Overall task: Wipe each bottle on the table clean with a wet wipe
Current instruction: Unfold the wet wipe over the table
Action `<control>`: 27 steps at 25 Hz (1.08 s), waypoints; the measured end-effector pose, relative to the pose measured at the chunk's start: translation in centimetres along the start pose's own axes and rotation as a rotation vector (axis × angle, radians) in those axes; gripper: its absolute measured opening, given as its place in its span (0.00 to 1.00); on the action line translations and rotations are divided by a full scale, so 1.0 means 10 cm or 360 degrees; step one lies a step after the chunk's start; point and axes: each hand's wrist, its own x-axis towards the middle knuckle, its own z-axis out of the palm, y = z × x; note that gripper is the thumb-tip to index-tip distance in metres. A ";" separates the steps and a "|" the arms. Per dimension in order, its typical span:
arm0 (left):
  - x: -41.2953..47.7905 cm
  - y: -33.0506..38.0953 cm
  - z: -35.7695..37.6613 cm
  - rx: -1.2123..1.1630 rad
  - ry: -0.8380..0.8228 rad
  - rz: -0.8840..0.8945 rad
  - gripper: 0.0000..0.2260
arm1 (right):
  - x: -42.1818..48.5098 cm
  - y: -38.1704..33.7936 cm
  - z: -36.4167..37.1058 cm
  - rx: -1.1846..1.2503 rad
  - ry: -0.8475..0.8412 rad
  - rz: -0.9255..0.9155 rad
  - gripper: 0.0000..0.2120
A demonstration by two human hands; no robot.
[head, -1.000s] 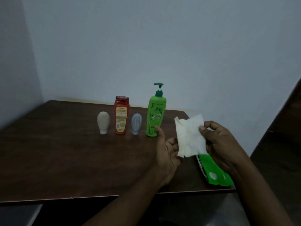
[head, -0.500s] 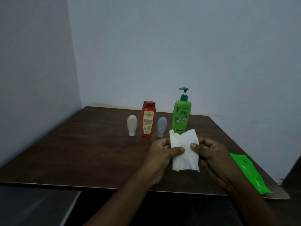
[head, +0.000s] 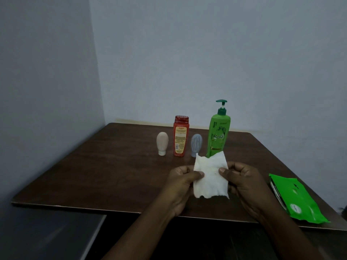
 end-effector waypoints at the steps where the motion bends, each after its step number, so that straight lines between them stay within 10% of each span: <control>1: -0.01 0.00 -0.02 -0.0086 0.0023 -0.0039 0.10 | 0.01 0.00 0.00 -0.0016 0.0003 0.0003 0.09; 6: -0.11 0.06 -0.05 -0.0551 -0.0202 -0.0225 0.20 | -0.01 0.05 -0.04 -0.0057 -0.0007 0.0045 0.11; 12: -0.18 0.10 -0.11 0.0069 -0.0139 -0.0044 0.12 | -0.14 -0.07 -0.02 0.0067 -0.0144 0.0104 0.16; 18: -0.56 0.54 -0.27 0.0403 -0.0316 0.0683 0.08 | -0.60 -0.70 -0.06 -0.0489 -0.0442 -0.0658 0.06; 22: -0.62 0.58 -0.27 0.0435 -0.0363 0.0763 0.06 | -0.63 -0.70 -0.12 -0.0884 -0.0480 -0.0916 0.19; 27: -0.63 0.52 -0.17 0.0219 -0.0514 0.0720 0.08 | -0.73 -0.71 -0.17 -0.0797 -0.0516 -0.1121 0.09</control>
